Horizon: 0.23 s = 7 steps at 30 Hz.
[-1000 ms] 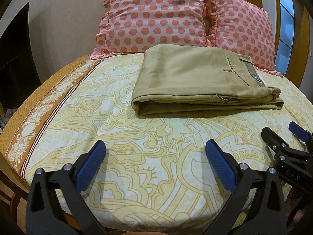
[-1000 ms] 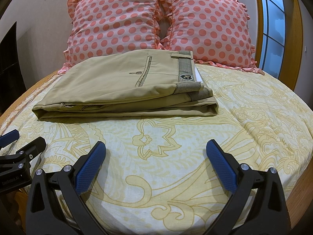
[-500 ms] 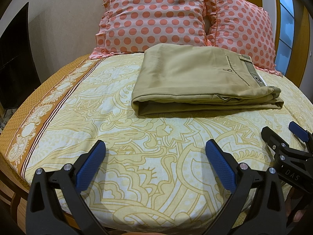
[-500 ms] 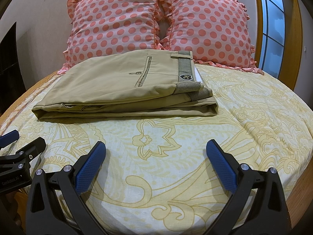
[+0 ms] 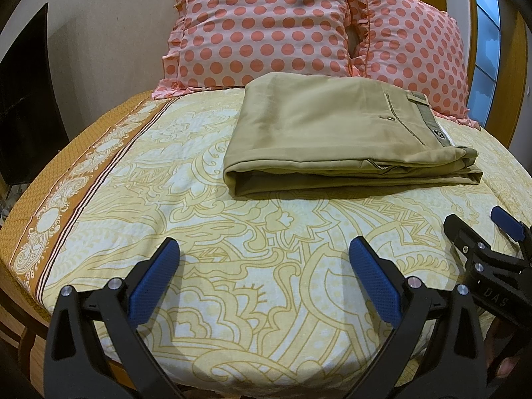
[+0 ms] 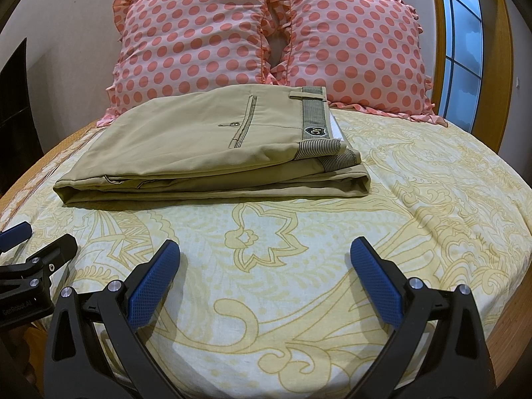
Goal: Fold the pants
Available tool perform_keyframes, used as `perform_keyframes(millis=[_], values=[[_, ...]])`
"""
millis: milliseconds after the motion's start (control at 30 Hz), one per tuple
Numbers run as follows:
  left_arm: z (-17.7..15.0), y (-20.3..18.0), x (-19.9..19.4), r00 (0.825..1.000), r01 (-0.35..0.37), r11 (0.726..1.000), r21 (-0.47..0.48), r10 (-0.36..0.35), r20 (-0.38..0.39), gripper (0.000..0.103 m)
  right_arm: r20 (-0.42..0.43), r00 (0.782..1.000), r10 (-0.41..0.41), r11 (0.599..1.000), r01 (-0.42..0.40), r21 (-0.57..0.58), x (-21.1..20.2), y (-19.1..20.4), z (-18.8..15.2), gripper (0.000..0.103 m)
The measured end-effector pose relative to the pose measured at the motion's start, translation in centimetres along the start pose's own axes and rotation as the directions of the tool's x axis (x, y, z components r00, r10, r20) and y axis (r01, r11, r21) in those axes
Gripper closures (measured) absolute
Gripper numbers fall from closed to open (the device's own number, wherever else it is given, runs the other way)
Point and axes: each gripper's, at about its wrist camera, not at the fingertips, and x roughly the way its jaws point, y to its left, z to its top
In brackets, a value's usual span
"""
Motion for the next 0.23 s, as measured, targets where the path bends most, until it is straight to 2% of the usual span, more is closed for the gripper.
perform_keyframes(millis=[233], values=[[-0.03,-0.07,0.07,1.0,-0.001,1.0,0.002,0.001,0.005,0.002,0.001,1.0,0.0,1.0,0.0,0.0,0.01,0.0,-0.02,0.001]])
